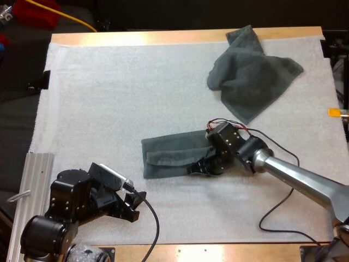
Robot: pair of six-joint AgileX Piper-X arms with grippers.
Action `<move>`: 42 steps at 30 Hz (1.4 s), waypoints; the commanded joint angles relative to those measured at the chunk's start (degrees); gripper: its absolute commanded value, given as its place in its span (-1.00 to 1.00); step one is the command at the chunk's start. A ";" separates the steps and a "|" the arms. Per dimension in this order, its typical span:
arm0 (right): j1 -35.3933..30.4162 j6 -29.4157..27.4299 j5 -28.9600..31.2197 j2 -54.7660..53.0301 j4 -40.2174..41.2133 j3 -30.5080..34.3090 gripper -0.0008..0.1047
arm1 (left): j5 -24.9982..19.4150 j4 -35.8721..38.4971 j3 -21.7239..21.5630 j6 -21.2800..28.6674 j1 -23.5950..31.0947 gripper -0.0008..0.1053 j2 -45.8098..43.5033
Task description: Pick towel from pile, fold and stack
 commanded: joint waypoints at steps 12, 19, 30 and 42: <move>0.19 1.68 5.41 1.68 -4.91 -0.66 -0.96 | 1.53 -0.01 -0.33 -0.03 -0.21 0.20 -0.16; 0.08 6.60 9.83 1.68 -15.33 -0.66 -0.96 | 2.07 -0.01 -0.33 -0.03 -0.21 0.20 -0.16; 0.08 7.52 15.41 0.78 -25.63 -0.66 -0.10 | 2.95 -0.01 -0.33 -0.03 -0.21 0.20 -0.16; -0.02 0.14 27.16 -10.36 -12.39 -0.66 0.40 | 5.12 -0.12 -0.33 -0.03 -0.21 0.20 -0.16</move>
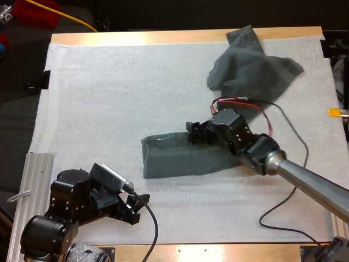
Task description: Pick towel from pile, fold and stack
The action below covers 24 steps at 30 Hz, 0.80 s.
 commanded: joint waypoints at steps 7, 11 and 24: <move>-0.02 -3.35 3.09 -8.04 15.05 -0.36 0.40 | 2.00 -1.56 -0.33 -2.48 -0.21 0.20 -0.16; -0.02 -3.35 4.24 -11.58 21.80 -0.36 0.40 | 3.90 -6.51 -0.33 -6.60 -0.21 0.20 -0.16; -1.42 -6.02 4.73 -18.71 33.18 -0.36 0.40 | 3.05 -14.08 -6.01 -10.85 -0.21 0.20 -0.16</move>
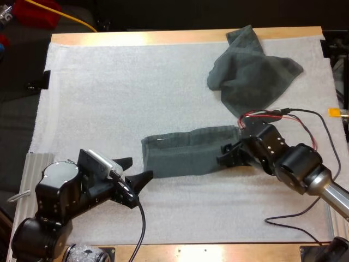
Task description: Pick towel from pile, fold and stack
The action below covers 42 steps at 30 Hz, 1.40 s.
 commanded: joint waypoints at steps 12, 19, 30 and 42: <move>-17.37 -1.59 -16.57 -1.34 3.64 -0.36 0.39 | 1.27 -0.48 -0.86 -1.20 -0.21 0.20 -0.16; -25.85 -4.26 -27.56 -0.74 2.18 -0.36 0.39 | 3.57 -0.48 -0.86 -2.60 -0.21 0.20 -0.16; -31.02 -5.34 -41.06 10.00 -0.10 -0.36 0.39 | 3.57 -0.48 -0.86 -3.23 -0.21 0.20 -0.16; -31.02 -4.97 -45.44 22.76 -5.12 -0.36 0.39 | 3.57 -0.15 -0.86 -3.71 -0.21 0.20 -0.16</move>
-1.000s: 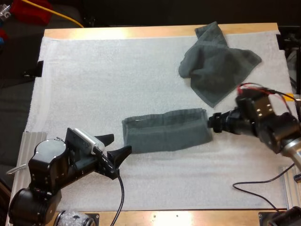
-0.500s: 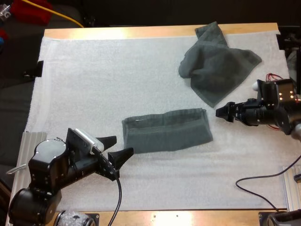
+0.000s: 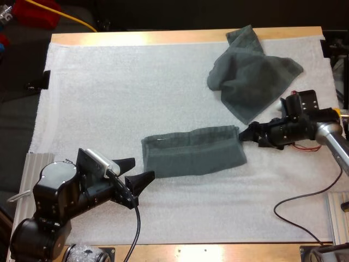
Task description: Pick towel from pile, fold and stack
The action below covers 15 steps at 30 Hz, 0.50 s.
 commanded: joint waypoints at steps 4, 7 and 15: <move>-0.29 0.59 -2.34 3.71 -2.86 -0.36 0.39 | 0.74 -0.01 -0.32 -0.60 -0.21 0.20 -0.16; -0.29 1.61 -3.98 6.20 -4.99 -0.36 0.39 | 0.74 -0.01 -0.32 -0.60 -0.21 0.20 -0.16; 0.31 5.48 -9.07 10.36 -8.67 -0.36 0.39 | 0.74 -0.01 -0.32 -0.60 -0.21 0.20 -0.16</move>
